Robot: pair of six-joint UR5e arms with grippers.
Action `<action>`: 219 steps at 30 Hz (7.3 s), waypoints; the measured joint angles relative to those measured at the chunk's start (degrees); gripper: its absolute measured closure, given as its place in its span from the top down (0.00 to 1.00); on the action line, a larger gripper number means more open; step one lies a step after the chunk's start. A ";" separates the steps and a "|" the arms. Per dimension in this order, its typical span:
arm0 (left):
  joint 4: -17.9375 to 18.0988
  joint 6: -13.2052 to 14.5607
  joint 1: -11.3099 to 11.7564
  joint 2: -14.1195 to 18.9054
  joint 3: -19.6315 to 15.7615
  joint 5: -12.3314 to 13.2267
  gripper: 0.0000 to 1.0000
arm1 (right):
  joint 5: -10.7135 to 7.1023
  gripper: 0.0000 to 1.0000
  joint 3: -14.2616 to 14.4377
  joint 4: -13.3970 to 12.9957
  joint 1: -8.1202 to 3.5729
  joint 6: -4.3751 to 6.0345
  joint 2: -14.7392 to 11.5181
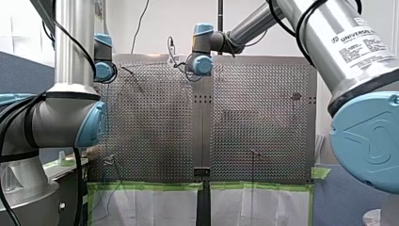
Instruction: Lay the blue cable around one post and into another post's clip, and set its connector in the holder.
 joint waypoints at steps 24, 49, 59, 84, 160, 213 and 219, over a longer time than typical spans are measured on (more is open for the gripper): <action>0.50 -1.19 -3.77 -2.19 -2.97 -1.47 1.00 | 11.76 0.02 10.75 -3.15 -4.67 4.00 0.08; 0.44 -1.36 -4.96 -2.22 -3.00 -2.05 1.00 | 22.12 0.02 26.47 -18.86 -10.86 9.83 9.05; 0.44 -1.32 -4.97 -2.23 -3.02 -2.08 1.00 | 25.47 0.02 32.17 -24.56 -13.63 11.93 14.74; 0.71 -1.96 -5.09 -2.26 -2.97 -1.60 1.00 | 14.47 0.02 41.40 -37.65 -27.86 11.55 17.80; 0.48 -2.80 -6.96 -2.24 -3.02 -1.48 1.00 | -18.16 0.02 39.45 -40.48 -44.47 1.98 21.50; -0.17 -8.88 -8.91 -2.22 -3.05 -4.80 1.00 | -14.96 0.02 36.59 -35.13 -53.61 15.48 22.93; -0.17 -8.74 -8.98 -2.22 -3.05 -4.83 1.00 | -16.21 0.02 35.97 -35.54 -52.93 13.83 23.70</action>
